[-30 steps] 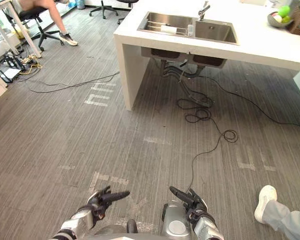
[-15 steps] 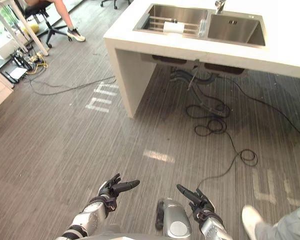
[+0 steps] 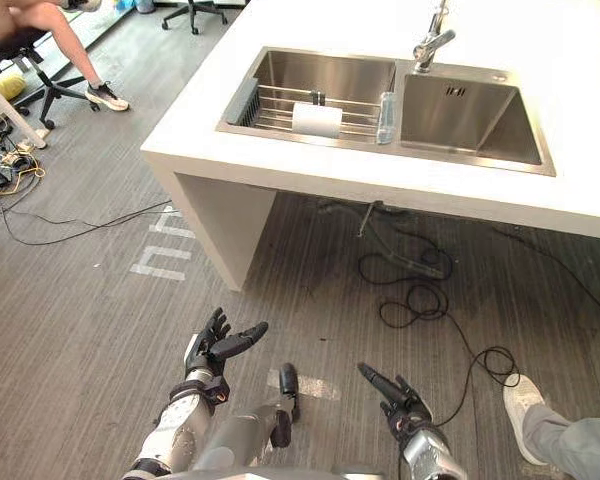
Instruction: Walk over to the sink, pick up the cup, carry it to the dishwasher, place the cup inside the dishwasher, then close the dishwasher door
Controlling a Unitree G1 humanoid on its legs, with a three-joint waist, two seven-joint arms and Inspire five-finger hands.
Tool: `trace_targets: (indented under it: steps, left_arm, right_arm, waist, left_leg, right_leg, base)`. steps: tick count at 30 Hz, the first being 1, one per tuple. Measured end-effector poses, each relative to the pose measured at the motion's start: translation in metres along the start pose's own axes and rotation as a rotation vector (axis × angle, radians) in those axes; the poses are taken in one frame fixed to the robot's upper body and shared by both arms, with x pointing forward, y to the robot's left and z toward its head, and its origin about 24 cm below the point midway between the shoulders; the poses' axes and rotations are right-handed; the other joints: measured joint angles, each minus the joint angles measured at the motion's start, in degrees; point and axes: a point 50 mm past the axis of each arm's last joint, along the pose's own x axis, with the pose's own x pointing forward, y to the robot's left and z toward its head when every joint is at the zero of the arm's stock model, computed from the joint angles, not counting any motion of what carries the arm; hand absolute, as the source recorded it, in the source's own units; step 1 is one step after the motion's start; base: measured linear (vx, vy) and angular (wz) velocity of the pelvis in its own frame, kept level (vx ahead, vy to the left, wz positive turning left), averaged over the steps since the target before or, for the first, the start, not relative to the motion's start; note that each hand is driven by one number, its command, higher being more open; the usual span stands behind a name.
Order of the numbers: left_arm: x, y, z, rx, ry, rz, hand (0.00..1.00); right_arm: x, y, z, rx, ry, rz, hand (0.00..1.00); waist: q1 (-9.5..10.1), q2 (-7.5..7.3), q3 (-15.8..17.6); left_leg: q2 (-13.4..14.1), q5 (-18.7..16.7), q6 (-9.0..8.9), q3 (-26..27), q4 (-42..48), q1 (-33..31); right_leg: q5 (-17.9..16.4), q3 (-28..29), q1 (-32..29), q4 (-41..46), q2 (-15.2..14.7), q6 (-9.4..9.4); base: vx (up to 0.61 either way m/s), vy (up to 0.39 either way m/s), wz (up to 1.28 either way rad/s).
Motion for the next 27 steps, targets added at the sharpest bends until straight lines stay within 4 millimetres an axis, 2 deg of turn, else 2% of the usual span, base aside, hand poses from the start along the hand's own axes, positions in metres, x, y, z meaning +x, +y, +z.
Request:
trace_targets:
  steps: [1,2,3,4,5,6,7,8,9,10,11,12,13,14,15,16,17,18,19,20,21,23,25,27]
  left_arm:
    - [0.000,0.004,0.005,-0.023,-0.032,0.034,1.00]
    - [0.000,0.013,0.019,-0.060,-0.115,0.105,1.00]
    - [0.000,0.019,0.038,-0.086,-0.225,0.176,1.00]
    - [-0.001,0.021,0.049,-0.103,-0.281,0.198,1.00]
    - [-0.005,0.022,0.074,-0.128,-0.398,0.231,1.00]
    - [-0.011,0.020,0.101,-0.142,-0.526,0.248,1.00]
    - [-0.015,0.018,0.113,-0.148,-0.584,0.255,1.00]
    - [-0.025,0.015,0.134,-0.161,-0.695,0.269,1.00]
    - [-0.035,0.009,0.152,-0.175,-0.793,0.269,1.00]
    - [-0.042,0.003,0.164,-0.176,-0.866,0.269,1.00]
    - [-0.046,0.000,0.172,-0.177,-0.914,0.268,1.00]
    - [-0.052,-0.003,0.181,-0.187,-0.976,0.267,1.00]
    - [-0.059,-0.005,0.192,-0.194,-1.052,0.270,1.00]
    - [-0.060,-0.003,0.194,-0.188,-1.075,0.280,1.00]
    - [-0.061,0.001,0.196,-0.188,-1.089,0.299,1.00]
    - [-0.061,0.006,0.194,-0.194,-1.081,0.327,1.00]
    - [-0.062,0.013,0.194,-0.210,-1.074,0.350,1.00]
    - [-0.065,0.016,0.195,-0.235,-1.074,0.350,1.00]
    - [-0.069,0.018,0.192,-0.263,-1.061,0.357,1.00]
    - [-0.070,0.016,0.190,-0.263,-1.052,0.350,1.00]
    - [-0.070,0.009,0.190,-0.234,-1.043,0.312,1.00]
    - [-0.069,-0.007,0.191,-0.157,-1.042,0.222,1.00]
    - [-0.067,-0.026,0.190,-0.091,-1.017,0.108,1.00]
    - [-0.067,-0.042,0.188,-0.017,-1.002,-0.024,1.00]
  right_arm:
    - [0.000,-0.005,-0.005,0.044,0.027,-0.016,1.00]
    - [-0.002,-0.014,-0.015,0.116,0.073,-0.045,1.00]
    - [-0.006,-0.025,-0.030,0.157,0.116,-0.080,1.00]
    - [-0.008,-0.031,-0.037,0.175,0.135,-0.098,1.00]
    - [-0.013,-0.040,-0.053,0.200,0.174,-0.132,1.00]
    - [-0.017,-0.048,-0.066,0.213,0.204,-0.158,1.00]
    - [-0.019,-0.050,-0.070,0.219,0.212,-0.168,1.00]
    - [-0.023,-0.057,-0.075,0.278,0.202,-0.179,1.00]
    - [-0.024,-0.060,-0.073,0.306,0.163,-0.170,1.00]
    - [-0.024,-0.059,-0.071,0.303,0.148,-0.165,1.00]
    - [-0.023,-0.059,-0.070,0.302,0.143,-0.164,1.00]
    - [-0.023,-0.057,-0.071,0.305,0.142,-0.162,1.00]
    - [-0.024,-0.058,-0.073,0.333,0.139,-0.164,1.00]
    - [-0.025,-0.059,-0.076,0.347,0.144,-0.169,1.00]
    - [-0.027,-0.061,-0.080,0.359,0.148,-0.171,1.00]
    - [-0.031,-0.067,-0.086,0.366,0.155,-0.176,1.00]
    - [-0.035,-0.073,-0.092,0.362,0.164,-0.183,1.00]
    - [-0.038,-0.076,-0.097,0.356,0.177,-0.186,1.00]
    - [-0.038,-0.078,-0.095,0.349,0.172,-0.185,1.00]
    - [-0.038,-0.079,-0.093,0.345,0.167,-0.184,1.00]
    - [-0.037,-0.079,-0.088,0.341,0.159,-0.180,1.00]
    - [-0.033,-0.074,-0.085,0.348,0.164,-0.172,1.00]
    - [-0.033,-0.073,-0.084,0.342,0.175,-0.167,1.00]
    - [-0.033,-0.076,-0.083,0.342,0.178,-0.167,1.00]
  waist:
    - [0.59,-0.06,-0.1]
    - [1.14,-0.66,-0.5]
    - [1.26,-1.01,-0.9]
    - [1.26,-1.28,-0.9]
    - [1.12,-1.46,-1.0]
    - [1.11,-1.82,-1.0]
    - [1.12,-1.84,-1.0]
    - [0.25,-1.81,-1.0]
    - [-0.84,-1.89,-1.0]
    - [-1.34,-1.84,-1.0]
    - [-1.50,-1.82,-1.0]
    - [-1.60,-1.77,-1.0]
    - [-1.75,-1.38,-1.0]
    - [-1.73,-1.35,-1.1]
    - [-1.83,-1.66,-1.3]
    - [-1.84,-1.94,-1.6]
    - [-1.83,-3.01,-2.5]
    - [-1.57,-4.59,-3.2]
    - [-0.99,-4.07,-3.7]
    - [-0.98,-3.33,-3.9]
    - [-1.00,-2.61,-4.2]
    - [-1.04,-2.44,-4.3]
    - [-1.68,-2.14,-4.4]
    - [-1.93,-1.50,-4.9]
  left_leg:
    - [-0.2,-1.0,-0.15,0.5,0.5,0.4]
    - [-1.1,-2.3,-0.14,1.2,0.4,1.3]
    - [-2.2,-3.3,0.02,1.4,-0.7,2.5]
    - [-2.6,-3.7,0.09,1.4,-1.5,3.3]
    - [-3.2,-4.4,0.40,0.8,-3.3,5.5]
    - [-3.5,-4.7,-0.29,0.6,-4.3,7.6]
    - [-3.5,-5.1,-0.34,0.5,-4.6,8.7]
    - [-3.5,-5.8,-0.55,-0.4,-5.1,11.3]
    - [-3.1,-6.5,-0.83,-1.7,-5.8,14.2]
    - [-2.3,-7.0,-1.21,-2.8,-6.3,16.1]
    - [-1.7,-7.4,-1.55,-3.5,-6.4,17.0]
    - [-0.5,-8.3,-2.18,-4.6,-6.2,17.9]
    - [1.7,-10.7,-3.25,-6.4,-4.2,18.2]
    - [2.4,-11.8,-3.56,-7.2,-3.3,18.3]
    - [3.0,-13.3,-4.64,-8.6,-1.4,18.6]
    - [3.8,-15.5,-6.07,-10.3,1.2,19.1]
    - [3.9,-17.6,-7.41,-11.9,3.4,19.1]
    - [3.2,-19.0,-8.57,-12.8,4.5,19.1]
    - [4.6,-20.5,-10.06,-13.2,5.5,18.8]
    - [5.4,-20.8,-10.58,-13.5,5.6,18.5]
    - [6.5,-20.4,-11.56,-14.2,4.5,18.3]
    - [7.8,-18.6,-12.81,-14.3,0.9,19.7]
    - [9.0,-17.2,-13.27,-14.3,-1.2,21.3]
    - [9.9,-16.8,-13.00,-13.9,-2.3,22.6]
  right_leg:
    - [0.0,-0.2,-0.7,2.5,-0.5,0.07]
    - [0.5,-1.2,-3.4,9.0,-1.9,0.80]
    - [2.6,-3.0,-7.5,17.6,-3.6,4.59]
    - [4.8,-3.6,-9.7,22.1,-4.5,8.39]
    - [10.9,-4.8,-14.0,30.8,-6.1,16.37]
    - [11.3,-6.5,-18.9,40.2,-8.6,14.88]
    - [9.9,-7.9,-21.2,44.0,-10.3,13.14]
    - [6.9,-11.4,-24.6,47.7,-13.9,9.70]
    - [4.4,-14.7,-26.7,46.6,-16.8,7.48]
    - [3.0,-16.1,-28.1,42.6,-17.7,6.01]
    - [2.4,-16.6,-28.9,39.0,-17.7,5.30]
    - [2.1,-16.9,-30.2,32.2,-17.5,5.09]
    - [3.0,-15.8,-31.0,18.5,-16.0,5.85]
    - [4.1,-14.7,-31.3,13.8,-15.6,6.09]
    - [5.9,-13.4,-31.5,9.7,-15.4,6.29]
    - [8.7,-12.1,-31.4,8.8,-15.4,6.16]
    - [12.8,-12.0,-31.1,10.0,-15.7,5.80]
    - [15.6,-12.6,-30.9,11.2,-16.3,6.36]
    - [12.6,-14.0,-30.4,11.5,-15.9,6.46]
    - [12.0,-14.8,-30.4,11.2,-15.1,6.26]
    - [11.1,-16.4,-30.2,9.9,-14.0,4.99]
    - [10.0,-17.6,-28.6,6.3,-12.3,3.94]
    - [10.1,-18.7,-26.2,3.7,-11.0,3.63]
    - [10.3,-18.8,-24.7,1.5,-9.7,3.35]
  base:
    - [0.29,-0.014,-0.26]
    - [0.37,-0.023,-0.20]
    - [0.32,-0.025,-0.14]
    - [0.34,-0.005,-0.03]
    - [0.37,0.015,-0.04]
    - [0.37,0.024,-0.05]
    - [0.37,0.020,0.00]
    - [0.35,-0.001,0.18]
    - [0.39,-0.034,0.36]
    - [0.30,-0.060,0.39]
    - [0.20,-0.079,0.39]
    - [0.23,-0.170,0.53]
    - [0.22,-0.193,0.55]
    - [0.29,-0.271,0.64]
    - [0.22,-0.211,0.63]
    - [0.32,-0.313,0.83]
    - [0.36,-0.366,0.77]
    - [0.45,-0.490,0.48]
    - [0.42,-0.483,0.20]
    - [0.32,-0.373,0.10]
    - [0.21,-0.243,0.11]
    - [0.23,-0.279,0.07]
    - [0.15,-0.205,0.11]
    - [0.06,-0.076,-0.04]
